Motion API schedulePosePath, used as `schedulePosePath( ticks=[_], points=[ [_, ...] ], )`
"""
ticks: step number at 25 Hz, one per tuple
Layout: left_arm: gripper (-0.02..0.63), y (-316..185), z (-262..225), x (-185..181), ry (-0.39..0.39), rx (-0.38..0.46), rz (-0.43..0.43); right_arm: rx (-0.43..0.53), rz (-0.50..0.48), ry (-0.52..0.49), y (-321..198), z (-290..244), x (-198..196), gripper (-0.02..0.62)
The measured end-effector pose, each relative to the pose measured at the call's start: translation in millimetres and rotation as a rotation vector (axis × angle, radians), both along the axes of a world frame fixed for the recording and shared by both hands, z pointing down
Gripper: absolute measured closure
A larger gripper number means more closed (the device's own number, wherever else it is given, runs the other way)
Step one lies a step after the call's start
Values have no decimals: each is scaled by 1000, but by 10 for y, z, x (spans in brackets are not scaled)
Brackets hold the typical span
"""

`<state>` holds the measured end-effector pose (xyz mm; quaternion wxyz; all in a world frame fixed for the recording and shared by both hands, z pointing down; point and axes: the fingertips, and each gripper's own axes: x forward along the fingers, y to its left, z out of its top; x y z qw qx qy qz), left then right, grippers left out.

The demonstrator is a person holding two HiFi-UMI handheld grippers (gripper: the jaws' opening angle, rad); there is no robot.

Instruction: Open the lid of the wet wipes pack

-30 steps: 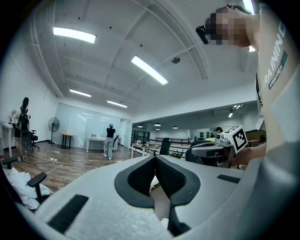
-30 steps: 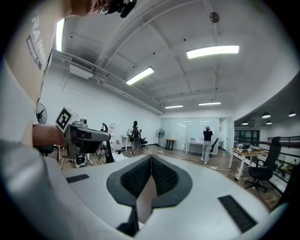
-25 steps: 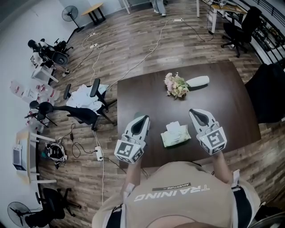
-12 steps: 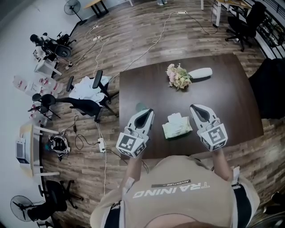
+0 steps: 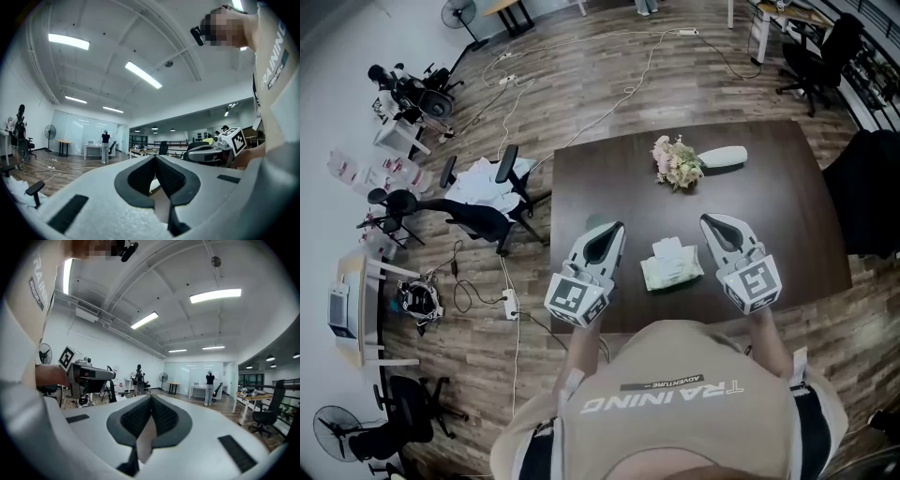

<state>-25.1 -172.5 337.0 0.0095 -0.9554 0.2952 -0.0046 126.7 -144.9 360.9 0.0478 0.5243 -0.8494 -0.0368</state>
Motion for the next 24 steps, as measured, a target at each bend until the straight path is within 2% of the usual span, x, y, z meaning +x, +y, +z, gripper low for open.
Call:
schedulePosePath(
  ticks=[4, 6, 13, 17, 24],
  points=[
    [597, 72, 40, 75, -16, -5, 21, -37, 3, -35, 59, 85, 13, 581],
    [597, 100, 65, 89, -20, -9, 23, -48, -6, -21, 87, 125, -32, 581],
    [597, 203, 145, 99, -12, -40, 18, -36, 14, -12, 107, 113, 44, 581],
    [597, 281, 177, 10, -20, -48, -14, -55, -20, -29, 124, 190, -27, 581],
    [597, 307, 536, -4, -47, -87, -62, -27, -91, -21, 59, 367, -131, 581]
  ],
)
